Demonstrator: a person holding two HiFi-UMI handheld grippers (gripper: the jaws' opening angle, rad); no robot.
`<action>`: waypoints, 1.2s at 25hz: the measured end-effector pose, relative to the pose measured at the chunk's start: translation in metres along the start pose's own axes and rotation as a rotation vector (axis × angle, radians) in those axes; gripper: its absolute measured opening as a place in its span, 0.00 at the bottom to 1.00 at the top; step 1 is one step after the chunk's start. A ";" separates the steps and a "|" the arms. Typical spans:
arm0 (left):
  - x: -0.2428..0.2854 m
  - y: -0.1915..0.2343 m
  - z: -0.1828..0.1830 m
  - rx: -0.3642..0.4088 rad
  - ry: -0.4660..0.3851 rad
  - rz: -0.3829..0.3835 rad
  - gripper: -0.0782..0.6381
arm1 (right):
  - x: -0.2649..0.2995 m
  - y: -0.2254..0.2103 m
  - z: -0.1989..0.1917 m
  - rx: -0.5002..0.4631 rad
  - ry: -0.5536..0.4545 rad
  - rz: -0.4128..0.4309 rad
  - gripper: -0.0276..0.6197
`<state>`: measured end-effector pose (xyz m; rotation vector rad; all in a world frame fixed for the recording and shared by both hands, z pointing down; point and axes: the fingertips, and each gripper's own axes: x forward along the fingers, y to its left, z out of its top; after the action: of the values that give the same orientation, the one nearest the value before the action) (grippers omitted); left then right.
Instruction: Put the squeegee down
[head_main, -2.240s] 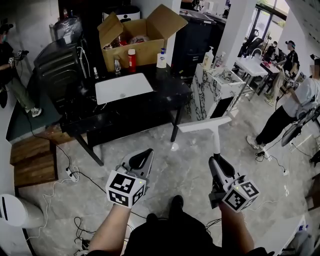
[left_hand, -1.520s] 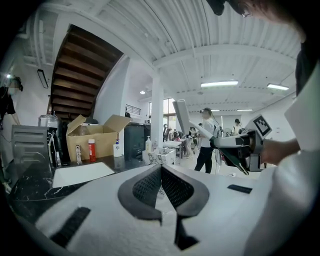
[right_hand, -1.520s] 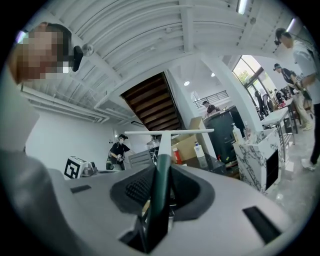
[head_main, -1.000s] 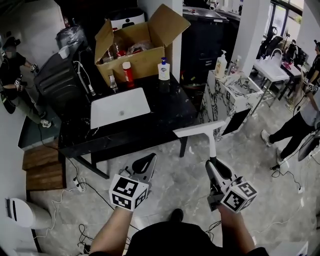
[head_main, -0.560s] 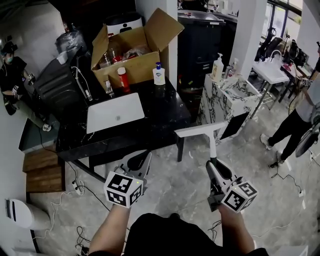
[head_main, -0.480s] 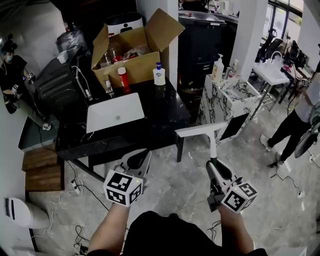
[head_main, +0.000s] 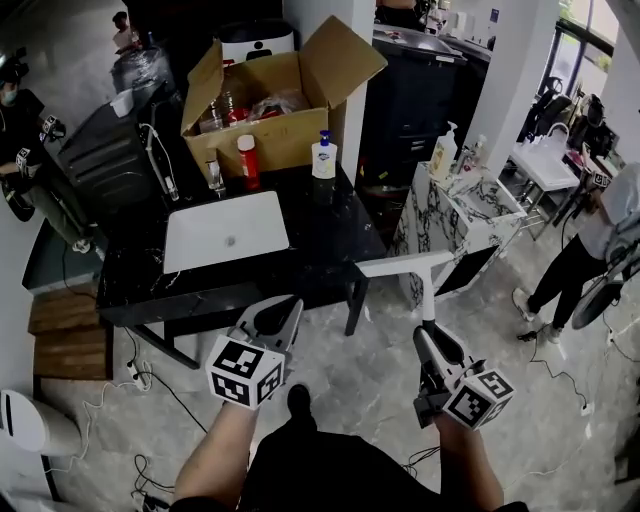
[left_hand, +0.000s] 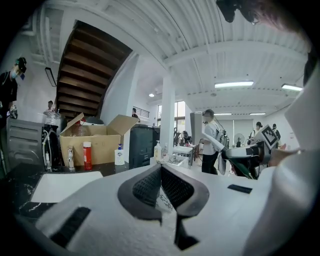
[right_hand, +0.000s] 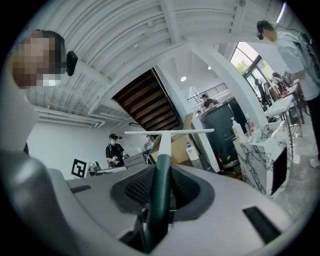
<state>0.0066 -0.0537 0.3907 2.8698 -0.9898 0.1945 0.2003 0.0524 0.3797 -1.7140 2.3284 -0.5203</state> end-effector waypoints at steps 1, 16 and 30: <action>0.007 0.010 0.001 -0.004 -0.004 -0.002 0.12 | 0.010 -0.003 0.003 -0.005 -0.001 -0.006 0.19; 0.105 0.147 0.008 -0.033 0.011 -0.059 0.12 | 0.189 -0.033 0.018 -0.022 0.050 -0.041 0.19; 0.145 0.206 0.004 -0.084 0.021 -0.060 0.12 | 0.265 -0.039 0.016 -0.024 0.108 -0.023 0.20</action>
<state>-0.0075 -0.3038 0.4201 2.8110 -0.8845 0.1741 0.1598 -0.2129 0.3921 -1.7670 2.3996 -0.6058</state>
